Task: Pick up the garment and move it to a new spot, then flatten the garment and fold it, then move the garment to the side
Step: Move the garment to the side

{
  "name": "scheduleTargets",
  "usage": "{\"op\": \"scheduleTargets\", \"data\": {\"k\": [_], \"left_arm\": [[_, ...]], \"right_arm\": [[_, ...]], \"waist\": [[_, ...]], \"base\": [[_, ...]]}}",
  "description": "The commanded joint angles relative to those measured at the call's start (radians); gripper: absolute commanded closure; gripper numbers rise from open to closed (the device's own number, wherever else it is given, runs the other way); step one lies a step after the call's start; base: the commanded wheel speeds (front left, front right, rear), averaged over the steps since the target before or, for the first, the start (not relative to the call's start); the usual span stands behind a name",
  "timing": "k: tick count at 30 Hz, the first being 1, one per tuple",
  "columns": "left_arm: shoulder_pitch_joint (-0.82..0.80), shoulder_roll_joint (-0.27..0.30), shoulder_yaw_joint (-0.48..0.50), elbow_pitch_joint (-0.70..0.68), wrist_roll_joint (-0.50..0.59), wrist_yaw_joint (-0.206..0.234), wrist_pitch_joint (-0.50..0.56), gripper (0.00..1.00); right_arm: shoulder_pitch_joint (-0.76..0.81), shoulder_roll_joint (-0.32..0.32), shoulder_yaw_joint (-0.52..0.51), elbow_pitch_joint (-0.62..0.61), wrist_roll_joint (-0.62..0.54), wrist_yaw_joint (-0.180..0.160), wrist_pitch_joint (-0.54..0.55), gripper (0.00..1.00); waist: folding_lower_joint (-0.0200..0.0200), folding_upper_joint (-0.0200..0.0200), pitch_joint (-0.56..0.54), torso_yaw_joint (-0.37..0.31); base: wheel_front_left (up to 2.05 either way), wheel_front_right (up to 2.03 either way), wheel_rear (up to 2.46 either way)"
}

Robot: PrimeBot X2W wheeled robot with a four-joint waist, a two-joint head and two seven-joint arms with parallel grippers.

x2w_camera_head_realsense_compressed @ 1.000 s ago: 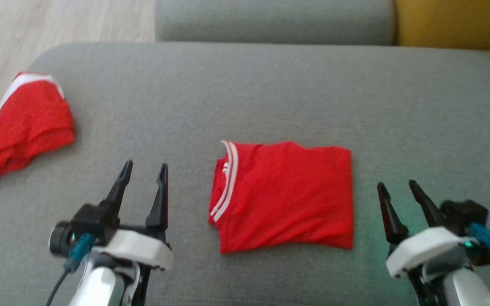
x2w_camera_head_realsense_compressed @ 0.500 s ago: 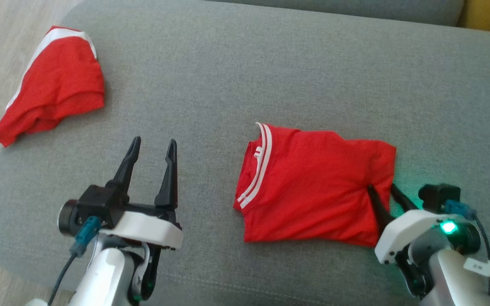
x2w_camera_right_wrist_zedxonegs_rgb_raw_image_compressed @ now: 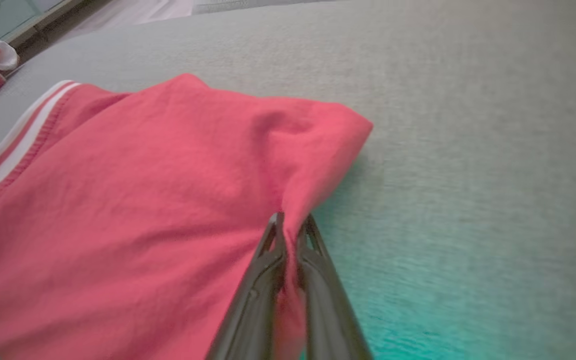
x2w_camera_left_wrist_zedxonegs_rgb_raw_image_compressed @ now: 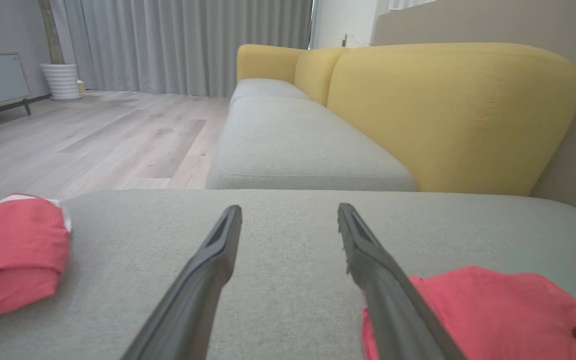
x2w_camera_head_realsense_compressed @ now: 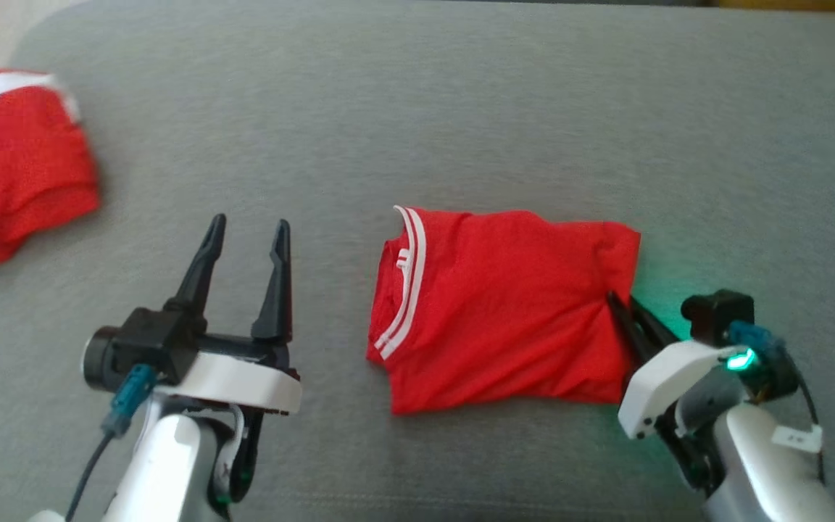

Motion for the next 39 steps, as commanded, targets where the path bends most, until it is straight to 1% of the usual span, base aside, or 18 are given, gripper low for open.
{"op": "scheduleTargets", "data": {"k": [1,6,11,12,13,20,23,28,34,39], "left_arm": [[-0.047,0.007,0.041,-0.039,0.010,-0.002,-0.012,0.00],[-0.066,0.012,0.047,-0.050,0.024,-0.016,-0.012,0.00],[-0.111,0.017,0.039,-0.052,0.039,-0.033,-0.012,0.00],[-0.121,0.019,0.036,-0.052,0.042,-0.037,-0.012,0.00],[-0.121,0.019,0.036,-0.052,0.042,-0.037,-0.012,0.00],[-0.175,0.020,0.022,-0.060,0.064,-0.049,-0.012,0.00],[-0.193,0.020,0.020,-0.064,0.068,-0.054,-0.012,0.00],[-0.227,0.015,0.013,-0.066,0.076,-0.066,-0.012,0.00],[-0.268,0.008,0.001,-0.065,0.087,-0.082,-0.012,0.00],[-0.292,0.009,0.002,-0.060,0.092,-0.095,-0.012,0.00]], "right_arm": [[-0.054,-0.029,0.018,-0.041,-0.002,-0.001,-0.001,1.00],[-0.127,-0.106,0.005,-0.036,0.010,-0.001,-0.005,1.00],[-0.233,-0.207,-0.029,0.005,0.027,-0.001,0.002,1.00],[-0.256,-0.233,-0.038,0.011,0.025,-0.001,0.001,1.00],[-0.256,-0.233,-0.038,0.011,0.025,-0.001,0.001,1.00],[-0.386,-0.388,-0.149,0.079,0.023,-0.001,0.038,1.00],[-0.430,-0.430,-0.188,0.106,0.020,-0.001,0.058,1.00],[-0.483,-0.453,-0.243,0.152,0.020,-0.001,0.067,1.00],[-0.513,-0.412,-0.372,0.210,-0.067,-0.001,0.072,1.00],[-0.543,-0.377,-0.437,0.252,-0.114,-0.001,0.046,1.00]], "waist": [[-0.0001,0.0000,0.015,-0.076],[-0.0001,0.0000,0.054,-0.179],[-0.0001,0.0000,0.117,-0.240],[-0.0001,0.0000,0.130,-0.247],[-0.0001,0.0000,0.130,-0.247],[-0.0001,0.0000,0.212,-0.264],[-0.0001,0.0000,0.244,-0.265],[-0.0001,0.0000,0.290,-0.261],[-0.0001,0.0000,0.331,-0.249],[-0.0001,0.0000,0.355,-0.239]], "base": [[0.00,0.00,0.00],[0.00,0.00,0.00],[0.00,0.00,0.00],[0.00,0.00,0.00],[0.00,0.00,0.00],[0.00,0.00,0.00],[0.00,0.00,0.00],[0.00,0.00,0.00],[0.00,0.00,0.00],[0.00,0.00,0.00]]}}
